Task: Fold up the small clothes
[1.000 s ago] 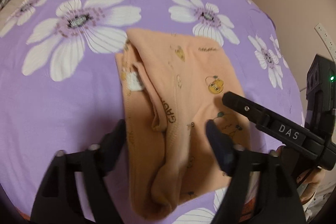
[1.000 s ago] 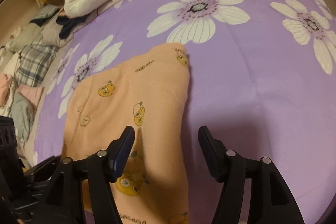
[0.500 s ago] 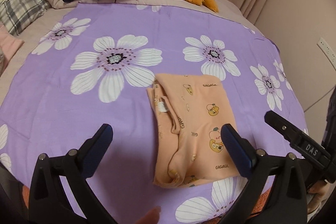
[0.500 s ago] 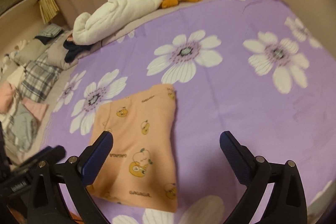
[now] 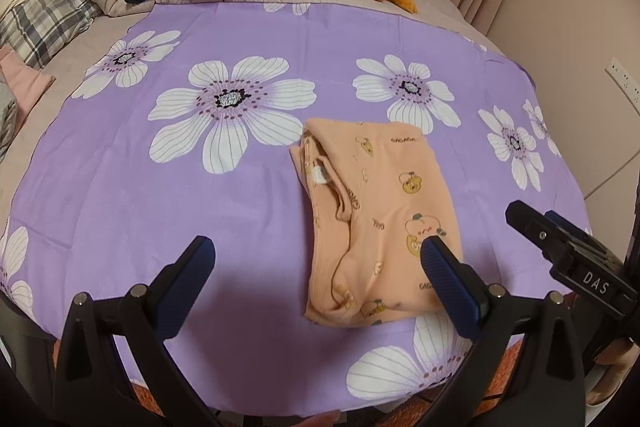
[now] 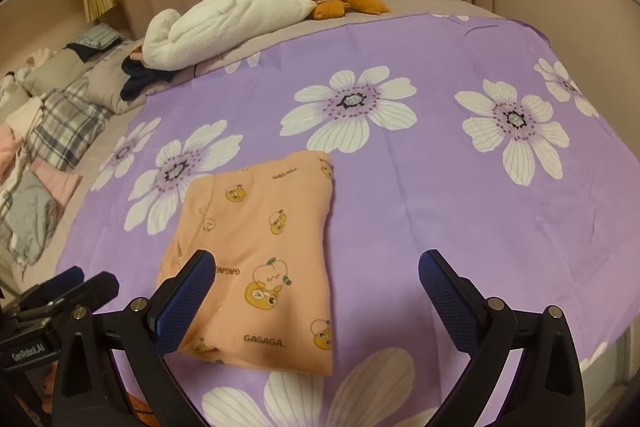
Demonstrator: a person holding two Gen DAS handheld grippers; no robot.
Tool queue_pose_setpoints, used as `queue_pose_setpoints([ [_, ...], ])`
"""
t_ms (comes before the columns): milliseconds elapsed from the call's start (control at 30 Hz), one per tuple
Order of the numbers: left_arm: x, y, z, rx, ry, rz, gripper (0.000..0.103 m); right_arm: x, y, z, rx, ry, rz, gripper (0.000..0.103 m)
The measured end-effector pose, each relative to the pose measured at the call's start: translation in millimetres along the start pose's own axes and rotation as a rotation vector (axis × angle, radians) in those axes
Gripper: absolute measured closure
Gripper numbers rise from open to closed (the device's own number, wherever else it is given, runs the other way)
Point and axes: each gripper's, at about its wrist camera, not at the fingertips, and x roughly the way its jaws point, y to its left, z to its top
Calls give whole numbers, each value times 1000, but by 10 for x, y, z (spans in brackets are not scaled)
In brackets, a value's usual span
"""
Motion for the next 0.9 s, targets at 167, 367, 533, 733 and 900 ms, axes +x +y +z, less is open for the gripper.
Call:
queue_pose_setpoints([
  [167,28,-25,-73,5,34,-23,0,-17,-4,-32,-9,-4,-38,2],
  [367,29,-74,-95,13,44,-28,0,-75,-56,-42,2,-14,-55,2],
  [533,22,-132,-96,23,50,-45,0,-99,-108,-52,8,-18,-63,2],
  [733,10,-188,-87,37,44,-52,0,-138,-196,-54,33,-24,-77,2],
  [900,10,-205,-68,41,45,-55,0,-148,-228,-51,44,-23,-73,2],
])
